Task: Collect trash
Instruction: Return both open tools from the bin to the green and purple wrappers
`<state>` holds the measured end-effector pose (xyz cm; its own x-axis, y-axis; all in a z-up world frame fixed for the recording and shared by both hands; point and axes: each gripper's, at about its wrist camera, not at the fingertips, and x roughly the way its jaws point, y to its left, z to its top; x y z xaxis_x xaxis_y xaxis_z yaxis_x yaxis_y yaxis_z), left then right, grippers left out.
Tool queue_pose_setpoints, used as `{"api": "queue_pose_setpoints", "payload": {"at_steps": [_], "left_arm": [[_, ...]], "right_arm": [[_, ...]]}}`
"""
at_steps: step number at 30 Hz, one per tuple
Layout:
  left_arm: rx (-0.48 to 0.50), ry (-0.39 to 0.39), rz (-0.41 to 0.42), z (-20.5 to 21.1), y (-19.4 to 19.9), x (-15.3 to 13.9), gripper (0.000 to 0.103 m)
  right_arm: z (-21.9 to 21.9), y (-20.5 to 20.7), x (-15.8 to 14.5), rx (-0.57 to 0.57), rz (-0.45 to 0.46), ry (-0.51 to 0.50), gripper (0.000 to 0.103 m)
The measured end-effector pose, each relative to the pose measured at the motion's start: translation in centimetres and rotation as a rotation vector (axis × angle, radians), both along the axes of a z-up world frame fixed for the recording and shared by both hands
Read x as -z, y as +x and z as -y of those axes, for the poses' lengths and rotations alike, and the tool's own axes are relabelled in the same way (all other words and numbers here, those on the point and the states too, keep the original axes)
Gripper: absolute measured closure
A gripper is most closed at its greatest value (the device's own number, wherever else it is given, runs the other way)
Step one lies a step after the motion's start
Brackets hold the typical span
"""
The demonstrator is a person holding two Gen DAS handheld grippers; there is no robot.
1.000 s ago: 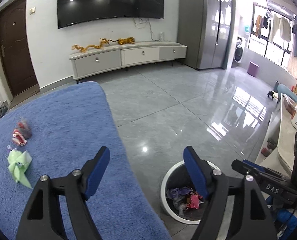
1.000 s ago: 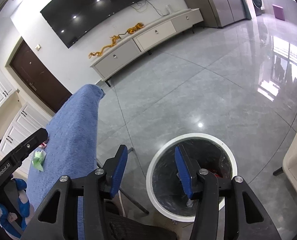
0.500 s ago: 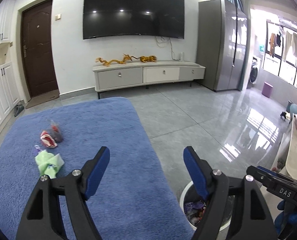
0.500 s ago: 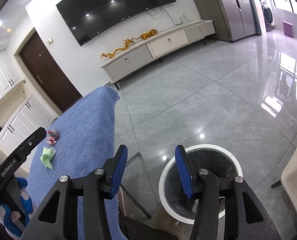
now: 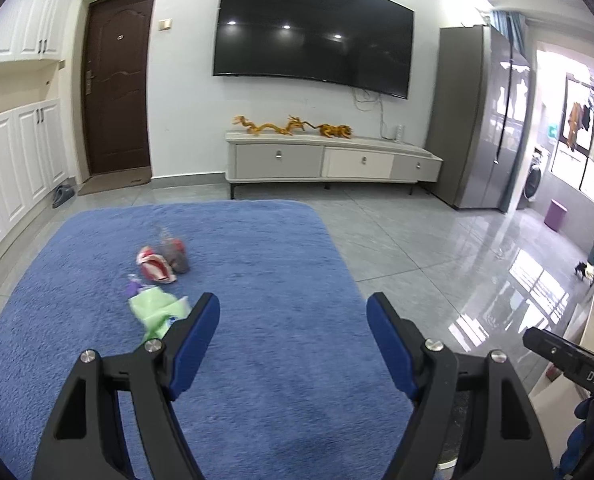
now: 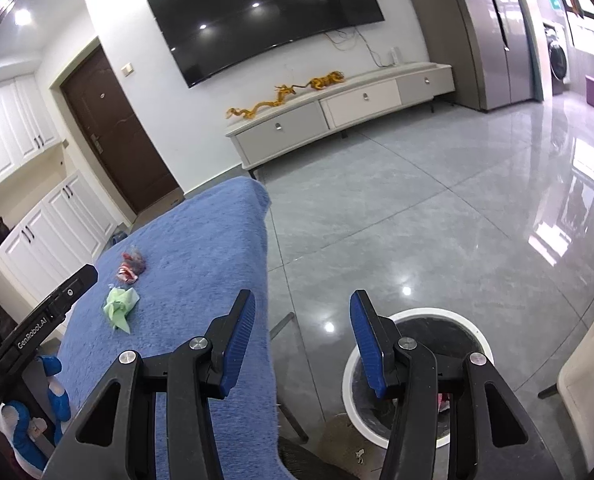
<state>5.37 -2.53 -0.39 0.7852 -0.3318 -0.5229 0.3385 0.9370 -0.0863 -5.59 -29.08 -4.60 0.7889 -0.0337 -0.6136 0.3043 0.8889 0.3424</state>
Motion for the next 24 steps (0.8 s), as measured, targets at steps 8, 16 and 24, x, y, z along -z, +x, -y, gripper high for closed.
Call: {"api": "queue_pose_setpoints", "payload": {"at_steps": [8,16,24], "left_arm": [[-0.096,-0.024,0.024,-5.4,0.8,-0.4,0.028],[-0.336,-0.013,0.08,-15.4,2.7,-1.5,0.028],[-0.506,-0.014,0.07,-24.1,3.7,-1.4,0.028]], "right_arm": [[-3.7,1.2,-2.5,-0.056,-0.001,-0.067,0.054],[-8.2,2.9,-5.2,-0.133,0.01,-0.137,0.054],[-11.4,5.0,-5.7,-0.223,0.004,-0.148,0.052]]}}
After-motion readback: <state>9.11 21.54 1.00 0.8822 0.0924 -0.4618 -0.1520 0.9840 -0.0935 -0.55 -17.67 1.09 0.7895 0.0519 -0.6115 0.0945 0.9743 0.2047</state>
